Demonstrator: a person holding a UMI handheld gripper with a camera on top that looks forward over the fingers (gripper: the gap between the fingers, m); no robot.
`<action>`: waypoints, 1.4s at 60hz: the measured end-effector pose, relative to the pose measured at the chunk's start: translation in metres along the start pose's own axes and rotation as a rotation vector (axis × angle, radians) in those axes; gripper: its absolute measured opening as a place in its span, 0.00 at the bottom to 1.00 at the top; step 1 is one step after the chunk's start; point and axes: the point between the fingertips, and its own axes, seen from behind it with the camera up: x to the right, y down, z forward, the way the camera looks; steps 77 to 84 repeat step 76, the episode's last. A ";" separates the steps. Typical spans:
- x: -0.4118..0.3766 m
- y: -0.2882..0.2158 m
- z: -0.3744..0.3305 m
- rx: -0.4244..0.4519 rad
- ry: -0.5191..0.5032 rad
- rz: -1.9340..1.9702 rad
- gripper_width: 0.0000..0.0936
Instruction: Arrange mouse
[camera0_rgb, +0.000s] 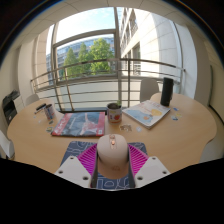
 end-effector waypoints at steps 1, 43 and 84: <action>-0.002 0.007 0.005 -0.020 -0.001 0.002 0.46; -0.048 0.014 -0.137 -0.020 0.064 -0.068 0.91; -0.061 0.054 -0.309 -0.005 0.066 -0.068 0.90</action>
